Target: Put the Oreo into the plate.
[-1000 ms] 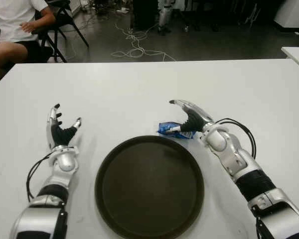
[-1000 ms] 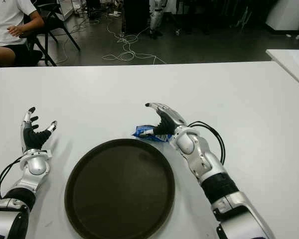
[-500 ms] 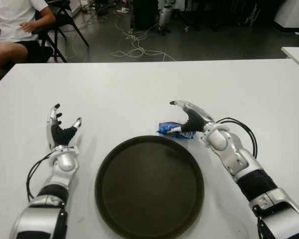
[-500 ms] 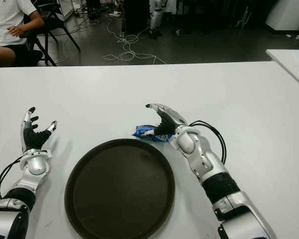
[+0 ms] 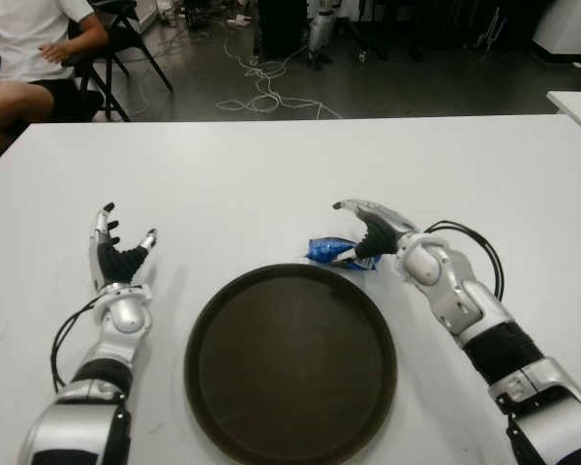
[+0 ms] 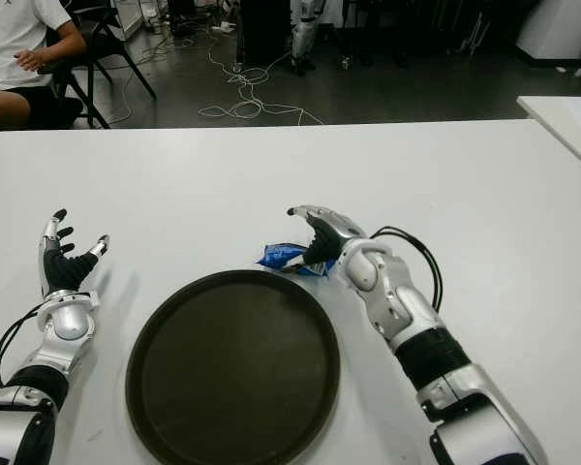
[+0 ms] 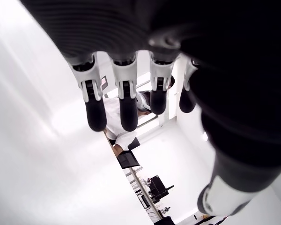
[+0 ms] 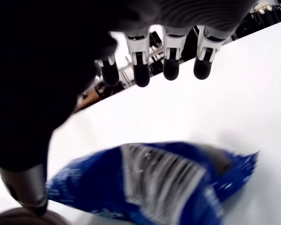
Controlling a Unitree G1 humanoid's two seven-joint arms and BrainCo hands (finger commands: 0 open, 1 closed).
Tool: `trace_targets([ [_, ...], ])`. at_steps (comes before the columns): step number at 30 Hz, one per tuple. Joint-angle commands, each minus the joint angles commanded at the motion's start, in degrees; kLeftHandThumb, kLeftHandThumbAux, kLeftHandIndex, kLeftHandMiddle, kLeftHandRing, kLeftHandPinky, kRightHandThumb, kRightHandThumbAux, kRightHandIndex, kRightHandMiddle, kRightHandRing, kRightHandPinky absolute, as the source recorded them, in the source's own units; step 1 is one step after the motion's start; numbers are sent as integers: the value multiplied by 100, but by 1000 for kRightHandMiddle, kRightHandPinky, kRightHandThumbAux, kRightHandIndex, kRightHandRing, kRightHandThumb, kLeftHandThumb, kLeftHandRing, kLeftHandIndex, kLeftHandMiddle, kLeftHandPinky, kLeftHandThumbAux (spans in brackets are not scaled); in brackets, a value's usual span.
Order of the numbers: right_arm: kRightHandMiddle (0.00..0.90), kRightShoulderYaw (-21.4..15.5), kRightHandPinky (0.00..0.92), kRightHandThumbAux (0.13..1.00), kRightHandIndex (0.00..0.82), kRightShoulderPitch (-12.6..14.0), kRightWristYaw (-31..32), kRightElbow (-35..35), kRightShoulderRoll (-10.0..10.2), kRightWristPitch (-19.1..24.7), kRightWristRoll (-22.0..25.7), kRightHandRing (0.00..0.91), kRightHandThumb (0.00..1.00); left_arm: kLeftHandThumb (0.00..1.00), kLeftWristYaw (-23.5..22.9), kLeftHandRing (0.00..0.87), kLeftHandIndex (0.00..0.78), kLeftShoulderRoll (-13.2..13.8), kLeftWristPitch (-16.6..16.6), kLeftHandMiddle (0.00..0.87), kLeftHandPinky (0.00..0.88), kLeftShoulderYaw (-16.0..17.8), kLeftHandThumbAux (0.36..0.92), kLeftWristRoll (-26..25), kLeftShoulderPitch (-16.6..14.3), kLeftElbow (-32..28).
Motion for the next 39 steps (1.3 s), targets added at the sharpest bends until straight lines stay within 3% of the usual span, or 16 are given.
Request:
trace_targets([
  [29, 0, 261, 23, 769, 0, -160, 466, -149, -54, 604, -355, 0, 0, 270, 91, 128, 112, 16, 1, 103, 198, -60, 765, 93, -3, 5],
  [39, 0, 242, 23, 761, 0, -129, 430, -204, -42, 667, -327, 0, 0, 261, 57, 114, 115, 19, 16, 95, 186, -63, 761, 82, 3, -3],
])
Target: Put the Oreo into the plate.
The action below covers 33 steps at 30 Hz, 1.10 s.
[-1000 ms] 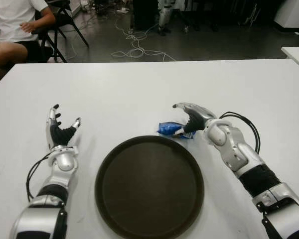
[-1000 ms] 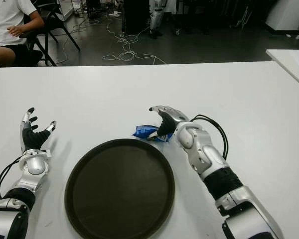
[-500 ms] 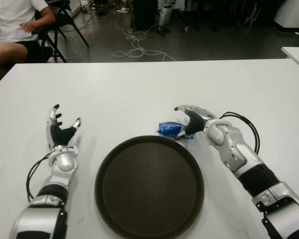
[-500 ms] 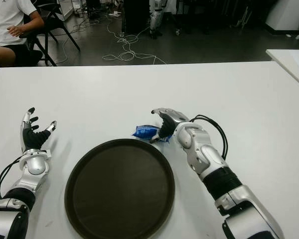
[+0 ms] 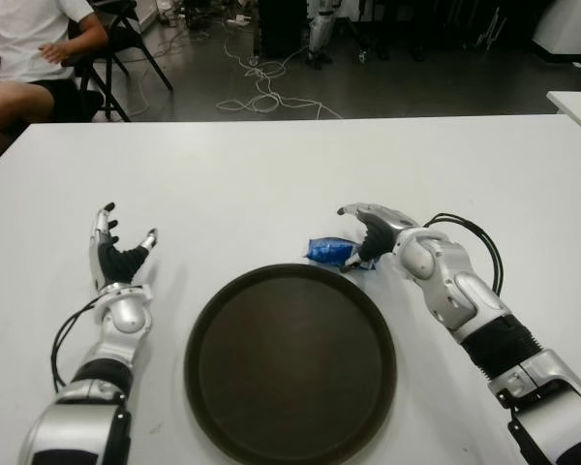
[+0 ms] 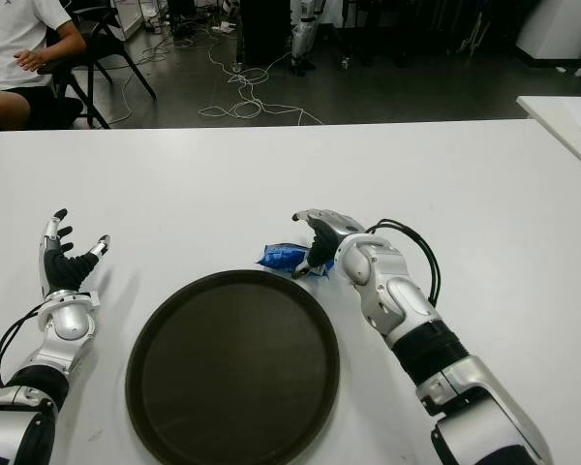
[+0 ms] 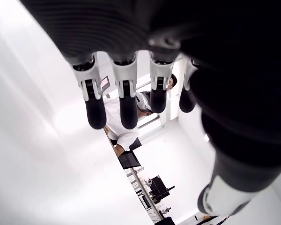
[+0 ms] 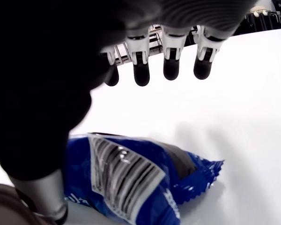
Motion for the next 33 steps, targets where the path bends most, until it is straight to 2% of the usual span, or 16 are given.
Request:
trace_targets([
  [12, 0, 13, 28, 746, 0, -8, -26, 48, 5, -86, 57, 0, 0, 274, -5, 107, 106, -3, 2, 87, 165, -2, 758, -4, 0, 6],
  [21, 0, 50, 33, 736, 0, -192, -100, 541, 52, -506, 110, 0, 0, 249, 19, 106, 103, -20, -14, 94, 146, -14, 766, 5, 21, -33],
  [26, 0, 103, 33, 729, 0, -322, 148, 593, 27, -484, 61, 0, 0, 272, 13, 115, 110, -39, 1, 98, 177, 5, 771, -22, 15, -38],
  [33, 0, 126, 28, 740, 0, -402, 412, 580, 45, -316, 39, 0, 0, 280, 8, 118, 113, -44, 2, 99, 167, 24, 757, -42, 5, -13],
])
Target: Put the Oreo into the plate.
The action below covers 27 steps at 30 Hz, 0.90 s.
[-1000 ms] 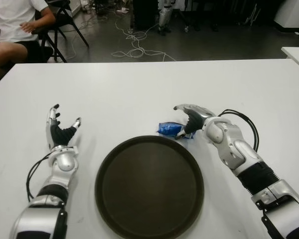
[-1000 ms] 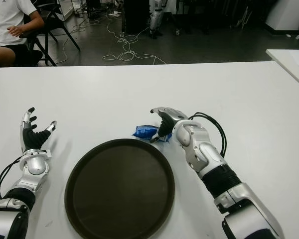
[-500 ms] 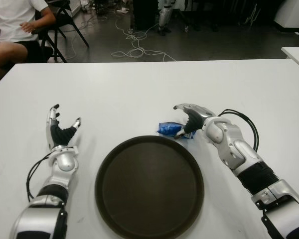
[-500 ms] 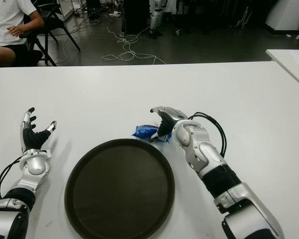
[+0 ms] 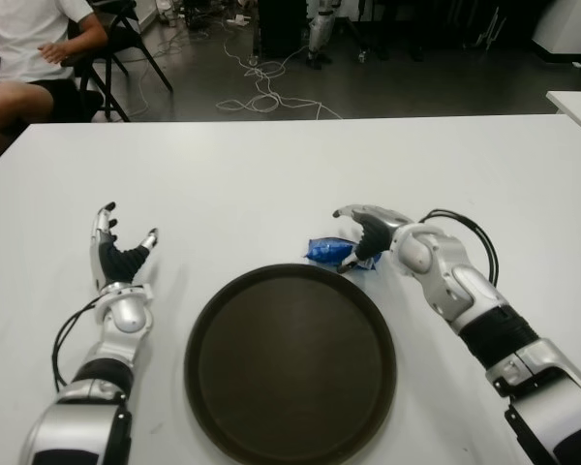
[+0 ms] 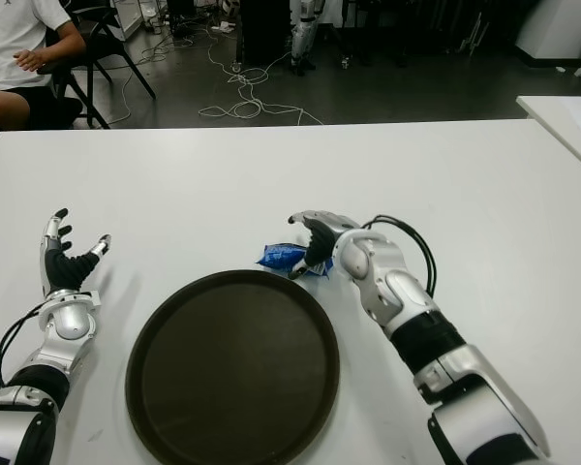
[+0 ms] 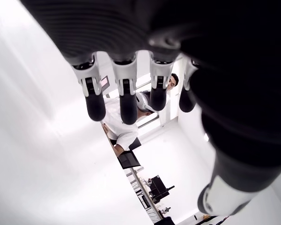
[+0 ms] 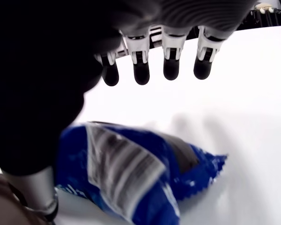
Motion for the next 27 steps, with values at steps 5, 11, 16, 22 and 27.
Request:
trace_targets([
  [5, 0, 31, 15, 754, 0, -75, 94, 58, 49, 153, -13, 0, 0, 292, 4, 123, 119, -2, -2, 105, 177, 5, 761, -2, -6, 0],
  [11, 0, 76, 4, 756, 0, -162, 164, 203, 134, 367, -9, 0, 0, 297, -13, 125, 123, 1, -39, 105, 187, 8, 770, -8, 7, -14],
  [16, 11, 138, 2, 760, 0, -269, 62, 516, 220, 388, -14, 10, 0, 269, -2, 128, 116, 7, -20, 110, 179, -4, 775, 8, 6, -23],
  [22, 19, 208, 5, 768, 0, -360, 143, 663, 234, 424, -23, 20, 0, 277, -3, 120, 104, 2, -8, 107, 160, -2, 768, 5, 3, -27],
  [27, 39, 312, 8, 784, 9, -432, 228, 765, 216, 392, -58, 33, 0, 282, 19, 118, 107, 2, 12, 104, 166, -16, 763, 25, 5, -39],
])
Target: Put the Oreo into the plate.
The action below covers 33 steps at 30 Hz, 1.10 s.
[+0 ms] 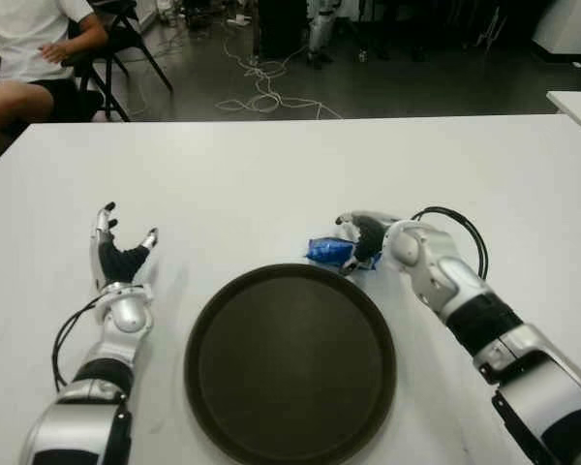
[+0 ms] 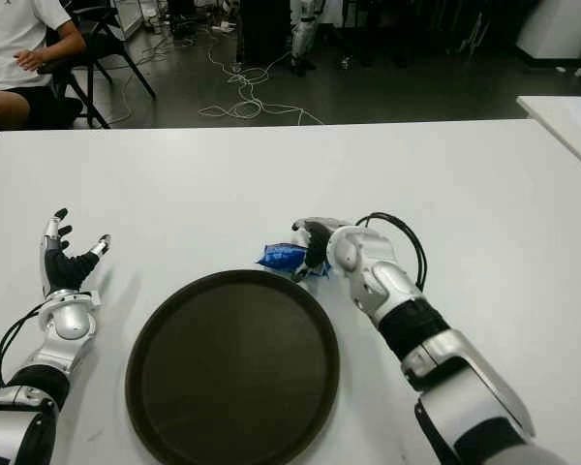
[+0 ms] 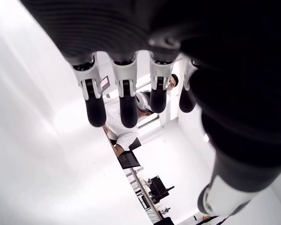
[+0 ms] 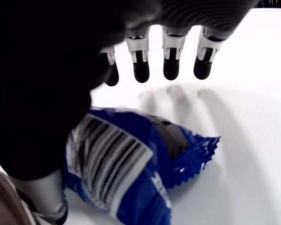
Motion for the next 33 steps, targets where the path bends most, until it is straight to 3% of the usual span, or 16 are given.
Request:
trace_targets([
  [15, 55, 104, 2, 812, 33, -101, 29, 170, 67, 104, 24, 43, 0, 273, 70, 128, 108, -1, 95, 103, 190, -37, 763, 36, 4, -23],
  [25, 72, 270, 19, 807, 37, -82, -90, 170, 184, 445, -132, 65, 0, 253, 53, 140, 107, 22, 77, 105, 223, -58, 763, 42, 13, -9],
  [33, 93, 325, 17, 799, 45, -66, -145, 134, 182, 452, -136, 83, 0, 263, 104, 137, 111, 16, -3, 112, 195, -74, 766, 54, 22, -8],
])
